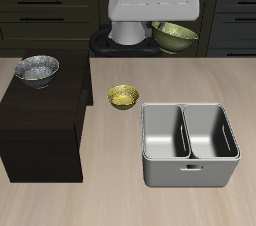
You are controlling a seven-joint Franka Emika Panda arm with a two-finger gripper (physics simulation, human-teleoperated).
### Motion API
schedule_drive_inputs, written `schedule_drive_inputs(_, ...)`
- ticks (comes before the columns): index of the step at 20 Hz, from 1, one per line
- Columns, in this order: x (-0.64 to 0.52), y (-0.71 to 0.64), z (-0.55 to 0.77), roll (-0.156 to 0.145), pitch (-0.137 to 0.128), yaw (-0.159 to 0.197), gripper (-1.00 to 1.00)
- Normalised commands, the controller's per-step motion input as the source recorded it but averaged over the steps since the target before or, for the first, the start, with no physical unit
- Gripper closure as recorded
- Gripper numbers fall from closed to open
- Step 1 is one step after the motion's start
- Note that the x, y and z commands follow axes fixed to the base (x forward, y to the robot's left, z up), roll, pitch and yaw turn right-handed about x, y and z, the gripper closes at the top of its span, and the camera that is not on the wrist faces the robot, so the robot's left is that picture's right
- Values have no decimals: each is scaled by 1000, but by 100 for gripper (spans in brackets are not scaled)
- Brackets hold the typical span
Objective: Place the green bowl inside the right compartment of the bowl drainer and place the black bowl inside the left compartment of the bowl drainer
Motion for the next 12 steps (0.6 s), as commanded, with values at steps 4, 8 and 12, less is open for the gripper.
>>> schedule_drive_inputs(4, 100, -29, -122, -12, 11, 16, 100)
schedule_drive_inputs(8, 99, -5, -241, 7, 26, 17, 100)
schedule_drive_inputs(12, 77, -49, -239, -14, 35, -17, 100)
